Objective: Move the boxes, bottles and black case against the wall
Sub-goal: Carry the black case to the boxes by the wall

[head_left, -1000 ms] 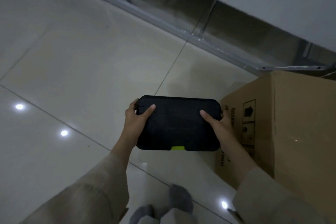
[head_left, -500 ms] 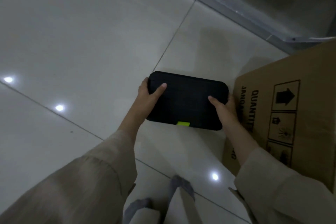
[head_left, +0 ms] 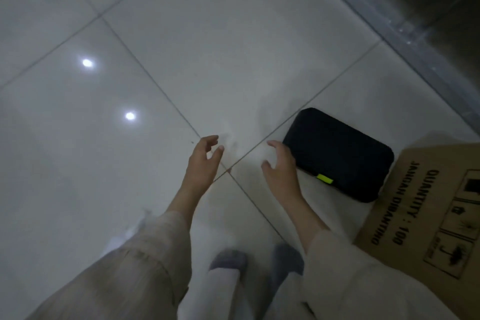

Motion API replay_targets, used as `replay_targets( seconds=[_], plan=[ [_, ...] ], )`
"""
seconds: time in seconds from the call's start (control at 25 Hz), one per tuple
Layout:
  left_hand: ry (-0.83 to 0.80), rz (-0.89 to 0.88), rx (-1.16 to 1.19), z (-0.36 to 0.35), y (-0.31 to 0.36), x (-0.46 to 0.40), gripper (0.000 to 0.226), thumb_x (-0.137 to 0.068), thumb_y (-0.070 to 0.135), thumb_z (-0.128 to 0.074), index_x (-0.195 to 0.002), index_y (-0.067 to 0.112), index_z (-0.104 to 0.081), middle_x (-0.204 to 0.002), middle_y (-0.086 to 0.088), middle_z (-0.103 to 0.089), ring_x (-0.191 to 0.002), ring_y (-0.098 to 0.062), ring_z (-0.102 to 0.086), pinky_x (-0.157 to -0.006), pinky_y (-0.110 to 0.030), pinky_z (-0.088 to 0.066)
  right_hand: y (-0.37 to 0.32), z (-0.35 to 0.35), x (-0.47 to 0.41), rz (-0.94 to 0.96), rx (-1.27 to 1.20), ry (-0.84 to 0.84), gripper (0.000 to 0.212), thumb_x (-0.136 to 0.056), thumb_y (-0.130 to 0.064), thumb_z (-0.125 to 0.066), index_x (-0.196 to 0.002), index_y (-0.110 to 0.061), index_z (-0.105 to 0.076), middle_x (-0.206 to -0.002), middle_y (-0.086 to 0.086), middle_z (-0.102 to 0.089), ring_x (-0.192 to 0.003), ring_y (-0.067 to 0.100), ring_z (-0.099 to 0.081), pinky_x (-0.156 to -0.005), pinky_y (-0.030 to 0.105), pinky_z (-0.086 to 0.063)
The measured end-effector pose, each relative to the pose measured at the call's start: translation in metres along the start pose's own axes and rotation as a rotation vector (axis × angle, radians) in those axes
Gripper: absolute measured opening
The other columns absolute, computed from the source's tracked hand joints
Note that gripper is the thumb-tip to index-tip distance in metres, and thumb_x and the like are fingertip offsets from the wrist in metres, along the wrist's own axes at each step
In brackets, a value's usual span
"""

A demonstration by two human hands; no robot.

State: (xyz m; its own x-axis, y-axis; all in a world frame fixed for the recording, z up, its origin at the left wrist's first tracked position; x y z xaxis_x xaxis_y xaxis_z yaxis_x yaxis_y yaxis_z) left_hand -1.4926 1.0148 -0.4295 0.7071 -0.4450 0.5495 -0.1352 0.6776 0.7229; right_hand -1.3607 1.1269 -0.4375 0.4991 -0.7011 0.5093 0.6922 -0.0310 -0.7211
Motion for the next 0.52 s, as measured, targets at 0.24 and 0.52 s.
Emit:
replay_targets(
  seconds=[0.24, 0.52],
  plan=[
    [0.276, 0.198, -0.288, 0.114, -0.113, 0.04, 0.044, -0.084, 0.012, -0.059, -0.127, 0.008, -0.049, -0.131, -0.018, -0.05, -0.127, -0.034, -0.041, -0.103, -0.037, -0.032, -0.035, -0.11, 0.041, 0.097, 0.052, -0.348, 0.038, -0.085, -0.002, -0.049, -0.12, -0.016, -0.049, -0.127, 0.003, -0.052, -0.11, 0.018, -0.048, -0.091, 0.028, -0.04],
    [0.282, 0.519, -0.601, 0.156, -0.232, 0.103, 0.097, -0.065, 0.038, -0.078, -0.141, 0.006, -0.026, -0.145, -0.017, -0.033, -0.137, -0.035, -0.026, -0.109, -0.047, -0.025, -0.026, -0.22, 0.07, 0.1, 0.216, -0.627, 0.036, -0.085, -0.004, -0.051, -0.119, -0.016, -0.051, -0.121, 0.005, -0.054, -0.099, 0.015, -0.049, -0.094, 0.035, -0.044]
  ],
)
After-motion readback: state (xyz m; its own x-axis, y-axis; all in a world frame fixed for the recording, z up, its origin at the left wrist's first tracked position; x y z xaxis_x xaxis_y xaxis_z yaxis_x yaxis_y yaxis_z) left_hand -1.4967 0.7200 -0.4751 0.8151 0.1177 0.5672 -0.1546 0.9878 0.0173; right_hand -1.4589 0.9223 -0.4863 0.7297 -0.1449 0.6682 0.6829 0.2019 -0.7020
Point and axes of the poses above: each hand's wrist, its own x-axis away from the middle knuckle, its own z-axis out of the back of the hand, y = z × x, the point moved 4 cm from there along -x, towards the middle knuckle
